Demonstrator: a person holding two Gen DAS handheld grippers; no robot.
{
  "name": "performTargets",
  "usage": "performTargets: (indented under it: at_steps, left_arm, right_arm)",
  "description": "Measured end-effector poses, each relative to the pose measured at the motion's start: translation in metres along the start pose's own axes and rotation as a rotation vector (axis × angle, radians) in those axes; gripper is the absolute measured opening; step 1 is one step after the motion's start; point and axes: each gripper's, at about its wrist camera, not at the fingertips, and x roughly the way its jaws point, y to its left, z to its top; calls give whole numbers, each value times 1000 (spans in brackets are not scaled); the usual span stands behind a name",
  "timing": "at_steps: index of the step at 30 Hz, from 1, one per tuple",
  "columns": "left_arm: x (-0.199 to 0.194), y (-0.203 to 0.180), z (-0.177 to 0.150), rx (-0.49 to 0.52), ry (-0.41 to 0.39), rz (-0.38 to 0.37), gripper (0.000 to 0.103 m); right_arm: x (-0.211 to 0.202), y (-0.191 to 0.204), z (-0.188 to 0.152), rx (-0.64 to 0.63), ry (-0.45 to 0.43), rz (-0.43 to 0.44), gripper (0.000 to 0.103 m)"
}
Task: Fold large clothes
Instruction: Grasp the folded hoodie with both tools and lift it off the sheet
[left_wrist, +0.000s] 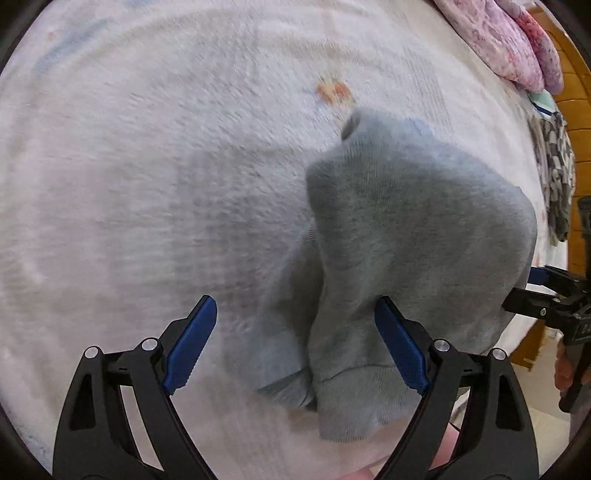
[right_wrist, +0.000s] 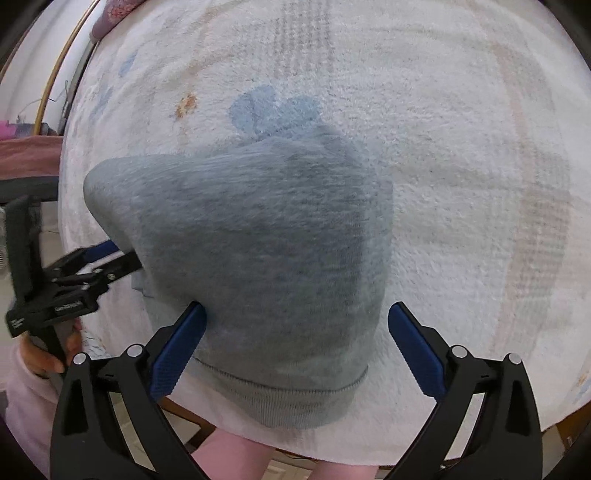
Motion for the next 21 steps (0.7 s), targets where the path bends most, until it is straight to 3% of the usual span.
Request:
performTargets:
  at_steps: [4, 8, 10, 11, 14, 15, 18, 21]
  left_arm:
    - [25, -5, 4, 1, 49, -139, 88]
    - [36, 10, 4, -46, 32, -271, 98]
    - [38, 18, 0, -123, 115, -598, 96]
    - [38, 15, -2, -141, 132, -693, 96]
    - [41, -12, -5, 51, 103, -589, 97]
    - [53, -13, -3, 65, 90, -585, 98]
    - [60, 6, 5, -76, 68, -674, 99]
    - [62, 20, 8, -185, 104, -706, 99]
  right_arm:
    - [12, -17, 4, 32, 16, 105, 95]
    - [27, -37, 7, 49, 3, 260, 96]
    - [37, -47, 9, 77, 10, 374, 97]
    - [40, -50, 8, 99, 15, 409, 97]
    - [42, -52, 5, 94, -27, 457, 97]
    - [45, -53, 4, 86, -35, 475, 97]
    - [57, -57, 6, 85, -95, 561, 97]
    - [53, -51, 0, 86, -145, 532, 97]
